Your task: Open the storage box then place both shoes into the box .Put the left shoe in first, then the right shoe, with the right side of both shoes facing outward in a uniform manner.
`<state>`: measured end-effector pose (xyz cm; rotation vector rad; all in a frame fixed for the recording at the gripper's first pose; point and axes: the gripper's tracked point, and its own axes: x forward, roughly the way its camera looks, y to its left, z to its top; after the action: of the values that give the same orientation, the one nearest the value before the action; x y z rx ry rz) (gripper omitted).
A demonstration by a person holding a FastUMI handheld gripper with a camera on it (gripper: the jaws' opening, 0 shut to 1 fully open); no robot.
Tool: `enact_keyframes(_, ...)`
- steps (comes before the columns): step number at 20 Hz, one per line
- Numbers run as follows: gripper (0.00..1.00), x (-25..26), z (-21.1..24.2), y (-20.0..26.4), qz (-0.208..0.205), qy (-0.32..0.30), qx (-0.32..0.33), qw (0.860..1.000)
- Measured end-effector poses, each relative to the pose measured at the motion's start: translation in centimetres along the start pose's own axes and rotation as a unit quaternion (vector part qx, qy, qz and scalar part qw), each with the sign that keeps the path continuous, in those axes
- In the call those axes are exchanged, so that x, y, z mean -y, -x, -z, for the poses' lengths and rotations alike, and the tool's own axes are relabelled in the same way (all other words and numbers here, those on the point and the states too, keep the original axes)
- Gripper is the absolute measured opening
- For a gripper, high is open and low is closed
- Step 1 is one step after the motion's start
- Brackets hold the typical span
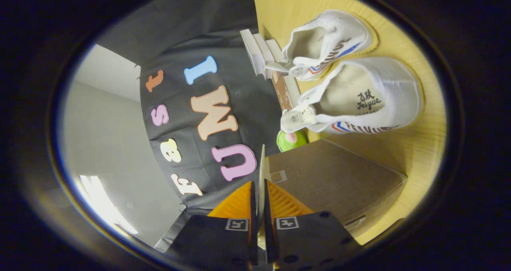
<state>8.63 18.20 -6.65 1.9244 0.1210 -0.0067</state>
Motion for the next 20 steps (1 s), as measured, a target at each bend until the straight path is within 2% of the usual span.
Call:
enact_keyframes(5, 0.11, -1.1, 0.1, -0.1, -0.017, 0.025, 0.001, 1.000)
enact_keyframes(11, 0.11, -5.8, 2.0, -1.7, -0.012, 0.132, -0.032, 0.991)
enact_keyframes(16, 0.11, -10.1, 5.2, -3.0, -0.003, 0.253, -0.053, 0.966)
enact_keyframes(20, 0.13, -13.6, 9.5, -3.5, -0.011, 0.366, -0.080, 0.927)
